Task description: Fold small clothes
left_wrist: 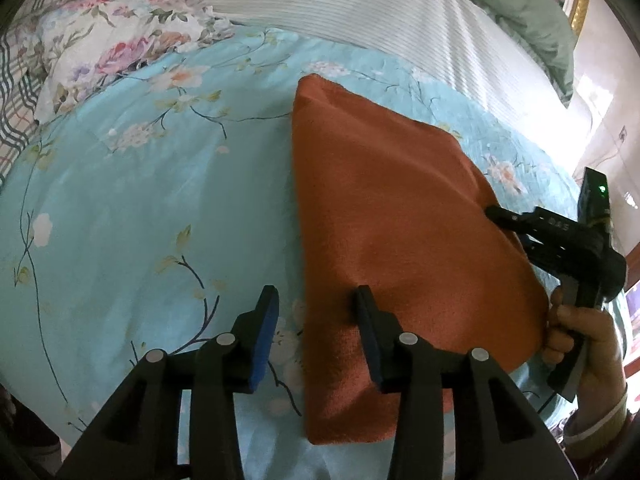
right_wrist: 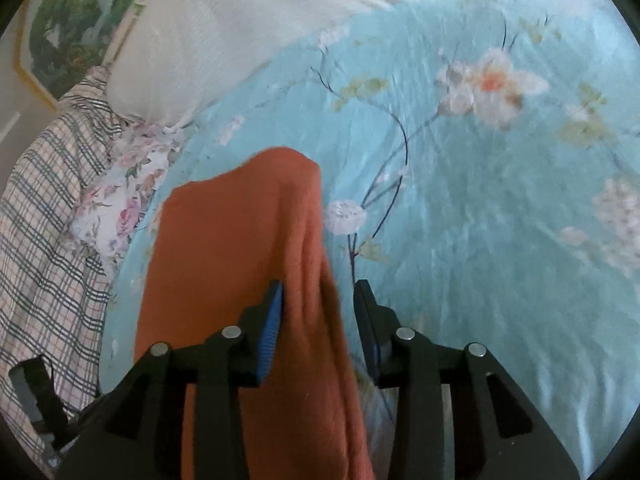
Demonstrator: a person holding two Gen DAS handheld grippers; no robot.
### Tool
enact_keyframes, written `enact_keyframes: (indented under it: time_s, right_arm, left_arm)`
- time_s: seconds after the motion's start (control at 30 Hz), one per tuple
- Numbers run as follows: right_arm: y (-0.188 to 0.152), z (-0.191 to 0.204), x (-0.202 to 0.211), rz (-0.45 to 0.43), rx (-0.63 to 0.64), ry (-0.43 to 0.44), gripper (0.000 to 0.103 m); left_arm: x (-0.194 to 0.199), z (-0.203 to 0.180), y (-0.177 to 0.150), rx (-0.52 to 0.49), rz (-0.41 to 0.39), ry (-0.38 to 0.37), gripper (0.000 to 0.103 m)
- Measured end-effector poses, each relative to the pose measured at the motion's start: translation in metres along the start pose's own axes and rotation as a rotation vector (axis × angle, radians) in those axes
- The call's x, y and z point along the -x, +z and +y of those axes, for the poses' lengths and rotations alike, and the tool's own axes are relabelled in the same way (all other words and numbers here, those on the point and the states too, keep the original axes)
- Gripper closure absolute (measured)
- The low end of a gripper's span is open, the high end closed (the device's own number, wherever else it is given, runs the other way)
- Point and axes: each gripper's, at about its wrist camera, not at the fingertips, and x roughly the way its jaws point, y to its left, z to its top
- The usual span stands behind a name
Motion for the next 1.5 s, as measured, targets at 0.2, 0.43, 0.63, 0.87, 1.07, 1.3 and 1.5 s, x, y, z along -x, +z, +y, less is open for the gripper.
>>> enact_keyframes:
  time_s: [0.2, 0.43, 0.63, 0.87, 1.07, 1.3, 1.5]
  right_arm:
    - [-0.026, 0.029, 0.043, -0.025, 0.106, 0.030, 0.048]
    - [-0.070, 0.039, 0.066, 0.017, 0.206, -0.003, 0.024]
    - [-0.108, 0.037, 0.083, 0.063, 0.294, -0.059, 0.012]
    - [-0.148, 0.039, 0.087, 0.144, 0.386, -0.101, 0.006]
    - [-0.150, 0.045, 0.099, 0.139, 0.413, -0.104, 0.006]
    - [-0.143, 0.067, 0.114, 0.139, 0.463, -0.057, 0.001]
    - [-0.134, 0.076, 0.119, 0.118, 0.501, -0.062, 0.001]
  left_arm:
    - [0.006, -0.002, -0.006, 0.022, -0.008, 0.014, 0.061]
    - [0.029, -0.010, -0.033, 0.006, -0.017, 0.047, 0.029]
    - [0.045, 0.001, -0.062, 0.030, 0.007, 0.078, 0.020]
    - [0.049, -0.022, -0.097, -0.133, 0.020, 0.199, 0.020]
    - [0.062, -0.038, -0.107, -0.206, 0.005, 0.172, 0.020]
    - [0.094, -0.053, -0.093, -0.283, -0.086, 0.200, 0.017]
    - [0.107, -0.058, -0.084, -0.307, -0.122, 0.221, 0.014]
